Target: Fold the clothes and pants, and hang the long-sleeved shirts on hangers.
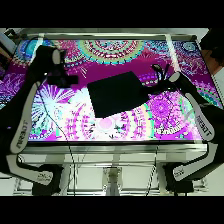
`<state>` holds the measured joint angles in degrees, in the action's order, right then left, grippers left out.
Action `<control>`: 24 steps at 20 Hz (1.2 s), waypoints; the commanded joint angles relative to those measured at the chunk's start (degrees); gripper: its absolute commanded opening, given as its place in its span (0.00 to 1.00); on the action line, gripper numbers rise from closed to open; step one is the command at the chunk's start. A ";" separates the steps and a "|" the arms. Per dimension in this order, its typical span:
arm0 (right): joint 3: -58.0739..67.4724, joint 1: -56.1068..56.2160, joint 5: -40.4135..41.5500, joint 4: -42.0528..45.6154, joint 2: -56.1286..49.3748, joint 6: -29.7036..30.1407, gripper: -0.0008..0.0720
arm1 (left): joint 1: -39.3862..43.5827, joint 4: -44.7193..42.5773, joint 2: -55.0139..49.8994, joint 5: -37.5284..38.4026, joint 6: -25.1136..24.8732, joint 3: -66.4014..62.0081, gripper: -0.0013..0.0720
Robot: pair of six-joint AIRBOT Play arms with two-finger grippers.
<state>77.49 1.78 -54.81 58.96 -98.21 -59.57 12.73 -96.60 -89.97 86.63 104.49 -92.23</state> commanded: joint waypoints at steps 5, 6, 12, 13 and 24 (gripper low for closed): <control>7.32 1.66 -4.72 8.13 -2.05 -4.70 0.05 | -5.90 -3.28 11.78 -4.02 -0.35 24.41 0.14; 7.96 1.20 -5.75 11.32 -2.03 -7.41 0.04 | -6.25 -3.30 12.44 -4.37 -0.37 26.34 0.14; 9.20 -10.54 -13.33 26.08 -1.18 -17.05 0.04 | -6.88 -3.48 13.07 -5.11 -2.99 31.67 0.14; 9.20 -14.05 -14.84 27.63 -0.83 -17.55 0.04 | -6.88 -3.50 13.07 -5.66 -2.99 31.67 0.14; 9.05 -60.19 -23.67 32.85 5.84 -17.25 0.04 | -6.86 -3.45 13.07 -6.73 -2.93 31.67 0.14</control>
<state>86.56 -47.64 -76.95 91.64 -94.06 -76.75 5.89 -100.03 -76.95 79.94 101.58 -60.60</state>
